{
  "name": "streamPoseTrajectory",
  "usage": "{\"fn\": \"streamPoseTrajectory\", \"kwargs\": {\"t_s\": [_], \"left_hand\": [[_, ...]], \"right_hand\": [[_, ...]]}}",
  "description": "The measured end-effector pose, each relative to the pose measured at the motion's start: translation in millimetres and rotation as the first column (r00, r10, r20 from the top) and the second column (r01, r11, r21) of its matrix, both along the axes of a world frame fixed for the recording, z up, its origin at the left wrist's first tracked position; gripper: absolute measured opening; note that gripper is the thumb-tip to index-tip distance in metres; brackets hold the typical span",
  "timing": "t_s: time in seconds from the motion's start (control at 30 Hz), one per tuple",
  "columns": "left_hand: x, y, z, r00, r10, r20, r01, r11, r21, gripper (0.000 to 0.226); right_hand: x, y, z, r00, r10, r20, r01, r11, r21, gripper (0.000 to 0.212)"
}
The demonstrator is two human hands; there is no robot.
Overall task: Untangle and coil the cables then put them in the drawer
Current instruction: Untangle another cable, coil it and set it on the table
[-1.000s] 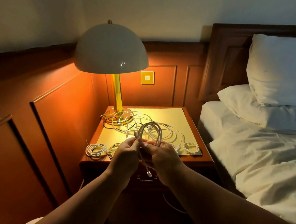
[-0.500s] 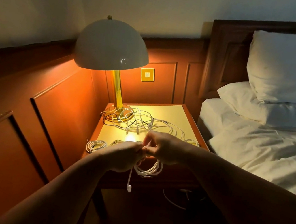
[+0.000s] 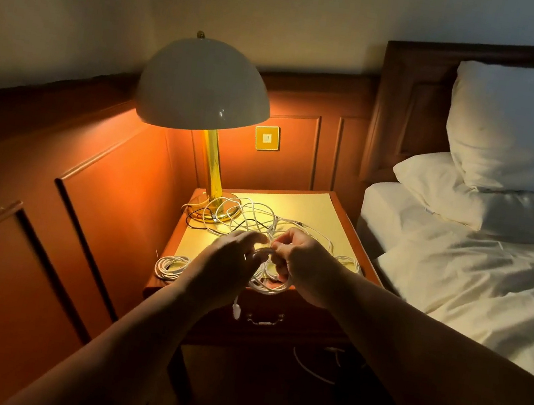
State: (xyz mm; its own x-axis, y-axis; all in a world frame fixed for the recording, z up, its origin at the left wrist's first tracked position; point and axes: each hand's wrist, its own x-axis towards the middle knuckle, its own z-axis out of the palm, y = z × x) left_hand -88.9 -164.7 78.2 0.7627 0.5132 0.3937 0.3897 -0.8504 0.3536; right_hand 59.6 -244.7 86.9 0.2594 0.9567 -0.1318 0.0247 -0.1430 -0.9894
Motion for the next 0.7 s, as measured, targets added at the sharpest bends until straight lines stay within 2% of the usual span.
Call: {"fn": "streamPoseTrajectory", "kwargs": {"t_s": [0.1, 0.17, 0.27, 0.3, 0.33, 0.37, 0.43, 0.47, 0.57, 0.7], "left_hand": [[-5, 1, -2, 0.994, 0.065, 0.087, -0.051, 0.987, -0.155, 0.030], [-8, 1, -2, 0.992, 0.065, 0.109, -0.025, 0.942, -0.334, 0.026], [-9, -1, -1, 0.984, 0.096, 0.148, 0.028, 0.742, -0.670, 0.029], [-9, -2, -1, 0.982, 0.115, 0.149, 0.027, 0.696, -0.718, 0.027], [-9, -2, -1, 0.982, 0.120, 0.148, 0.020, 0.711, -0.703, 0.024], [-10, 0, -3, 0.983, 0.113, 0.146, 0.001, 0.785, -0.620, 0.020], [-13, 5, -6, 0.985, 0.102, 0.138, -0.050, 0.941, -0.335, 0.013], [-14, 8, -7, 0.984, 0.104, 0.143, -0.074, 0.977, -0.201, 0.013], [-17, 14, -6, 0.979, 0.111, 0.174, -0.122, 0.991, 0.055, 0.011], [-18, 16, -5, 0.961, 0.066, 0.269, -0.116, 0.978, 0.175, 0.008]], "right_hand": [[4, -1, 2, 0.993, -0.117, 0.034, 0.115, 0.992, 0.045, 0.006], [7, -1, 1, 0.985, -0.171, 0.036, 0.169, 0.984, 0.053, 0.009], [8, -1, 0, 0.978, -0.209, 0.007, 0.208, 0.976, 0.064, 0.009], [7, -1, 0, 0.976, -0.217, 0.011, 0.216, 0.974, 0.070, 0.009], [6, -2, 0, 0.974, -0.223, 0.037, 0.219, 0.972, 0.079, 0.009], [6, -4, 0, 0.969, -0.227, 0.093, 0.219, 0.972, 0.085, 0.008], [5, -8, 0, 0.945, -0.224, 0.236, 0.208, 0.974, 0.092, 0.007], [5, -9, 0, 0.936, -0.213, 0.281, 0.194, 0.976, 0.096, 0.007], [3, -12, 1, 0.935, -0.169, 0.312, 0.149, 0.985, 0.088, 0.009], [3, -13, 3, 0.965, -0.085, 0.246, 0.081, 0.996, 0.025, 0.008]]}}
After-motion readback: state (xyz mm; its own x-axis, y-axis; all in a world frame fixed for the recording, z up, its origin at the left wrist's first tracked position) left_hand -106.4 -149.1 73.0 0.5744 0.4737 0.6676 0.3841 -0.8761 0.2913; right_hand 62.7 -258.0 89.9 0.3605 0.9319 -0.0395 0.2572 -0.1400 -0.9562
